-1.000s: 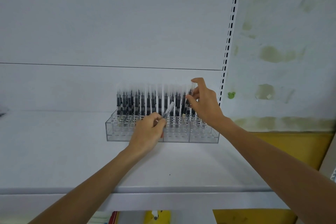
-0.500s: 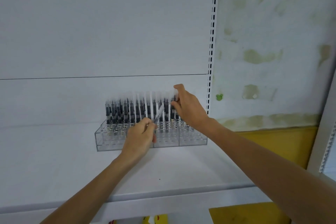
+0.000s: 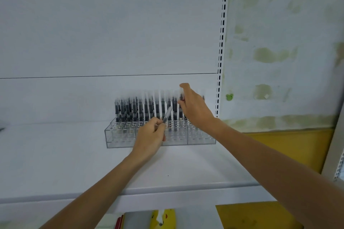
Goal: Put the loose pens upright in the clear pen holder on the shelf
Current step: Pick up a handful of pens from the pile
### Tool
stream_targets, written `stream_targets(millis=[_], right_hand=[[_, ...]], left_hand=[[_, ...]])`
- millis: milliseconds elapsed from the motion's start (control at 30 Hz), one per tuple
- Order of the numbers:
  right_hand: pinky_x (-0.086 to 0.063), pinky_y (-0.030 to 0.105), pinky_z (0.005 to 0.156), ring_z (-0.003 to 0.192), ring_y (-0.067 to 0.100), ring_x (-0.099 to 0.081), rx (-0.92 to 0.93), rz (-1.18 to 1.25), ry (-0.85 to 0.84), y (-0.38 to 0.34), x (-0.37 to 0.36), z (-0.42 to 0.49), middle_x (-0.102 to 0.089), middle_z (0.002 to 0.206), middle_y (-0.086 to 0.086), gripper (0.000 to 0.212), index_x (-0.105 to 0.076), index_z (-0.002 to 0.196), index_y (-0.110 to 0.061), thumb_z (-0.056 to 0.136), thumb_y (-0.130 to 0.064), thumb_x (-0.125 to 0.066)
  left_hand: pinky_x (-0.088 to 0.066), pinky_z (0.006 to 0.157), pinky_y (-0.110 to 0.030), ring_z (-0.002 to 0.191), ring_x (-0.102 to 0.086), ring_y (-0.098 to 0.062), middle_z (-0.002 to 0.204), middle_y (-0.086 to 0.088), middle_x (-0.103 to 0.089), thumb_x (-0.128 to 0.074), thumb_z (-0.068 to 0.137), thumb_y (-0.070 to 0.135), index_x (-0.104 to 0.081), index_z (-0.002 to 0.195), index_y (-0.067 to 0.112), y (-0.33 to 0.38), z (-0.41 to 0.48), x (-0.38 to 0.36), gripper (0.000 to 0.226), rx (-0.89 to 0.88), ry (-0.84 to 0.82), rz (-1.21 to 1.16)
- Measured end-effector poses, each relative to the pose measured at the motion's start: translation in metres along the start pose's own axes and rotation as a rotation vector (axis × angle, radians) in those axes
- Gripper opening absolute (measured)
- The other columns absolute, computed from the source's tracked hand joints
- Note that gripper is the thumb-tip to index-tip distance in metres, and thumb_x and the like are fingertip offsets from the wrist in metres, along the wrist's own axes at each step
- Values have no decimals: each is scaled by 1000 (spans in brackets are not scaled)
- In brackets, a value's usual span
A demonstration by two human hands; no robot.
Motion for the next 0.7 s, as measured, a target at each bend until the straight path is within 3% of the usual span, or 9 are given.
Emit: stream_targets(millis=[100,367,500,567,633,700], right_hand=[[-45,38,60,65,22,-49,-17,17,-25,1,1,4,-52,77,10,37,-33,127,-5,94,-2,-50],[-44,35,55,52,15,-40,-103,-56,-147,10,-7,6,-44,61,2,37,-33,124,-4,93,-3,-52],[-54,41,68,70,26,-59,-67,-122,-120,7,-4,2,-61,81,10,42,-37,131,-11,93,-11,-54],[-51,39,69,74,23,-57,-26,-151,-20,4,7,0,-60,90,6,44,-39,135,-16,94,-18,-53],[-48,35,68,71,18,-53,-33,-41,61,1,16,-5,-58,86,2,39,-44,133,-16,95,-22,-52],[-50,35,71,69,17,-58,-142,209,12,-2,15,-9,-62,77,-1,30,-53,120,-15,93,-30,-55]], left_hand=[[-34,42,-13,39,-42,0,60,-1,-54,-44,97,15,-51,81,15,-4,0,3,17,11,2,-14],[-31,40,-13,40,-41,-2,59,0,-54,-44,97,16,-53,88,12,-7,1,0,14,8,-6,-9],[-34,44,-19,45,-42,-8,60,1,-55,-44,97,17,-51,84,16,-2,2,-1,15,-9,0,4],[-35,47,-22,47,-43,-11,61,1,-56,-44,97,17,-51,86,15,3,2,1,14,-37,5,2],[-36,48,-24,48,-43,-12,64,0,-57,-44,97,18,-51,88,14,11,3,4,12,-69,22,-3],[-37,49,-24,49,-45,-11,67,0,-58,-45,97,20,-51,91,13,18,7,6,11,-98,49,4]])
Point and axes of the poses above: each hand's wrist, its own z-axis towards the middle knuckle, its own x-axis out of the back of the hand, y = z × x, the point moved 8 cm from there along z, towards the middle knuckle
